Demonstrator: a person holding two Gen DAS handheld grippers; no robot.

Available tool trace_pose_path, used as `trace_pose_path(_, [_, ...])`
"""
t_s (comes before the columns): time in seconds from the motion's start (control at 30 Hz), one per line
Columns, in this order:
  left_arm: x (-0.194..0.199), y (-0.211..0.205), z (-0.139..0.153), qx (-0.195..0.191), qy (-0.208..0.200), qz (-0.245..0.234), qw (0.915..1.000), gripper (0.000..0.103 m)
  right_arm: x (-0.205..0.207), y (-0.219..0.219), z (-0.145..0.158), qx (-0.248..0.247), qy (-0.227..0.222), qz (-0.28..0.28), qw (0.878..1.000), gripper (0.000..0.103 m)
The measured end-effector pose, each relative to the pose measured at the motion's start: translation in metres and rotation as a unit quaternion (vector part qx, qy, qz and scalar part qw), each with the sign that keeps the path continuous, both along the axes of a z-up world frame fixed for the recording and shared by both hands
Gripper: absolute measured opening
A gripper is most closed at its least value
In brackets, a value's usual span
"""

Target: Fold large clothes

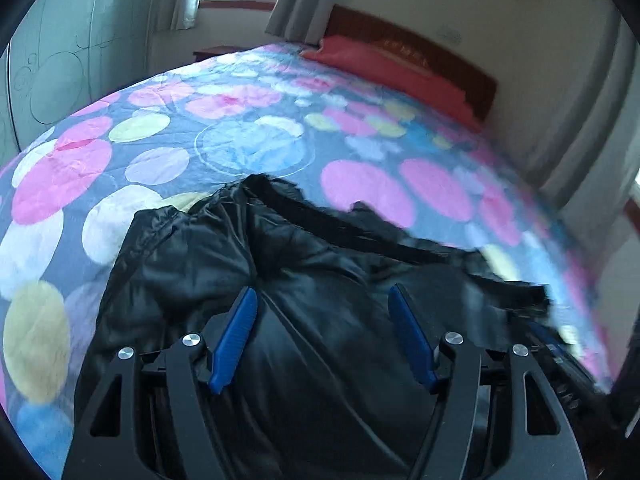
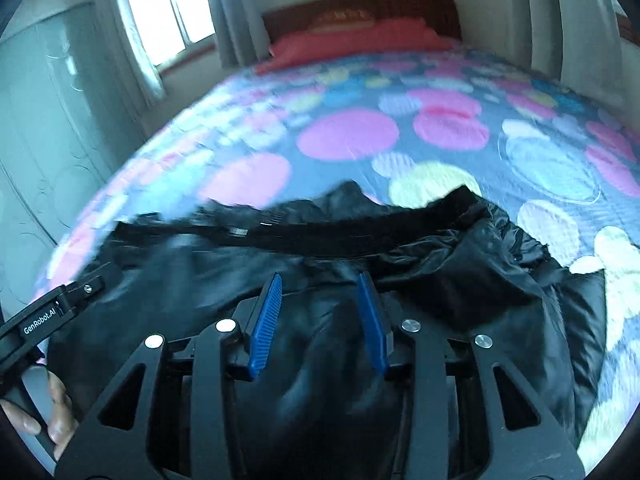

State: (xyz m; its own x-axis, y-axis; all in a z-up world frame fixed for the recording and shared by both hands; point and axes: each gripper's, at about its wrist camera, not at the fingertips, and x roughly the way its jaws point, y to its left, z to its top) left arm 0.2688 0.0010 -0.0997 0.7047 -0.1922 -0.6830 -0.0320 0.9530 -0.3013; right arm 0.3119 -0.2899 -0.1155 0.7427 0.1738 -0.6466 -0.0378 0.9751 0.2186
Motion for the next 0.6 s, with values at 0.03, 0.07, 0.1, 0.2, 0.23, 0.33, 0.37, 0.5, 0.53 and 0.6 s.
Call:
trace_pose_path(0.03, [-0.005,-0.004,0.001,-0.002,-0.004,-0.007,1.0,0.067,-0.007,0.006,0.003,-0.003,-0.007,0.007,1.0,0.039])
trace_pose_path(0.07, [-0.006,-0.008,0.0,-0.001,-0.004,-0.011,0.9999,0.067,-0.01,0.013,0.002,-0.008,-0.01,0.013,1.0,0.04])
trace_pose_path(0.1, [-0.004,-0.014,-0.006,0.007,0.003,-0.016,0.9998,0.068,-0.009,0.02,-0.002,-0.017,-0.004,0.018,1.0,0.041])
trace_pose_path(0.2, [0.006,-0.029,-0.029,0.055,0.023,-0.029,0.9978,0.069,0.001,0.029,-0.022,-0.036,0.02,0.018,0.999,0.041])
trace_pose_path(0.23, [0.009,-0.031,-0.035,0.065,0.026,-0.033,0.997,0.069,0.003,0.028,-0.031,-0.042,0.018,0.017,0.999,0.041])
trace_pose_path(0.33, [0.014,-0.039,-0.045,0.095,0.026,-0.029,0.9947,0.069,0.009,0.03,-0.044,-0.05,0.021,0.01,0.998,0.041])
trace_pose_path(0.37, [0.013,-0.04,-0.044,0.097,0.023,-0.029,0.9946,0.068,0.009,0.032,-0.043,-0.058,0.022,0.01,0.998,0.04])
trace_pose_path(0.5, [-0.006,-0.023,-0.022,0.08,0.011,-0.014,0.9967,0.065,-0.008,0.017,-0.019,-0.03,0.011,0.003,0.999,0.041])
trace_pose_path(0.53, [-0.012,-0.013,-0.015,0.07,0.005,0.0,0.9976,0.065,-0.014,0.011,-0.014,-0.027,0.001,-0.004,1.0,0.043])
trace_pose_path(0.6, [-0.021,0.007,-0.005,0.065,-0.014,0.025,0.9975,0.065,-0.029,-0.007,0.001,-0.033,-0.02,-0.021,0.999,0.046])
